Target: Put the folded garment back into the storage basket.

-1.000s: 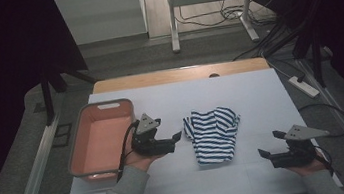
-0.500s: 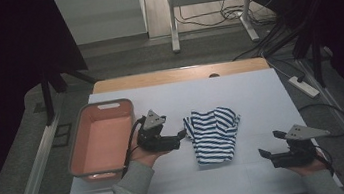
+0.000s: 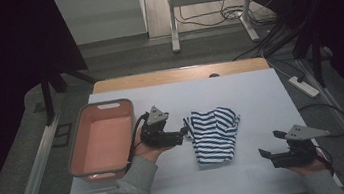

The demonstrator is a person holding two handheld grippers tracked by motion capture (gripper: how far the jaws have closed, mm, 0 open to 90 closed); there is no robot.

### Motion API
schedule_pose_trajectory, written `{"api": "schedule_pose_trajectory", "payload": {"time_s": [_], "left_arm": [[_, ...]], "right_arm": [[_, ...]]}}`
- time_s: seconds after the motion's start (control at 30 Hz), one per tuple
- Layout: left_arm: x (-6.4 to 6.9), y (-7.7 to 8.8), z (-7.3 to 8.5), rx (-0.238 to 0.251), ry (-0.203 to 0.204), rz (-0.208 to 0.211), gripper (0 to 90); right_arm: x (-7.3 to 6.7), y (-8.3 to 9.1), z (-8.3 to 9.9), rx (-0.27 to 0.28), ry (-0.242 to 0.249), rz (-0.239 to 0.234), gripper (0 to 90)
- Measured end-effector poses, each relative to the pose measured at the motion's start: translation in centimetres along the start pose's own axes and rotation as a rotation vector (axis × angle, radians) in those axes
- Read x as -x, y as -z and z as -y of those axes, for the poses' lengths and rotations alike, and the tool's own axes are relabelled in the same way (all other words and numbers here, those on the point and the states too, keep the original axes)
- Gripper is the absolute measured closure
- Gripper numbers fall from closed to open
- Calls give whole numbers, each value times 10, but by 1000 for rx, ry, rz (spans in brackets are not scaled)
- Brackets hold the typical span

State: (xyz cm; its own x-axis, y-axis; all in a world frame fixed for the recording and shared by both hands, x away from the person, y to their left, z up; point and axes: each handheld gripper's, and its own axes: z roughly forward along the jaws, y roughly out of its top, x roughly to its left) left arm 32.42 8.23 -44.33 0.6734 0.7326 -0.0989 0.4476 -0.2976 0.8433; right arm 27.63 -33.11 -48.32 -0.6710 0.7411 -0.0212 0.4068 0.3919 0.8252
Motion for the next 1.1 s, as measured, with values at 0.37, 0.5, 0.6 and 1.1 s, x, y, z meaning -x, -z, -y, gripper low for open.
{"api": "schedule_pose_trajectory", "payload": {"time_s": [0.37, 0.5, 0.6, 1.1], "left_arm": [[1, -9, -5, -4, -4, 2, 149], [2, -13, -8, -9, -12, 6, 149], [3, -16, -10, -10, -15, 8, 149], [4, -35, -14, -33, -20, 10, 150]], "right_arm": [[0, -1, 0, -2, 5, 4, 144], [0, -1, 0, -3, 4, 5, 144], [0, 0, 0, -4, 4, 6, 144], [1, -1, 1, -6, 0, 6, 144]]}}
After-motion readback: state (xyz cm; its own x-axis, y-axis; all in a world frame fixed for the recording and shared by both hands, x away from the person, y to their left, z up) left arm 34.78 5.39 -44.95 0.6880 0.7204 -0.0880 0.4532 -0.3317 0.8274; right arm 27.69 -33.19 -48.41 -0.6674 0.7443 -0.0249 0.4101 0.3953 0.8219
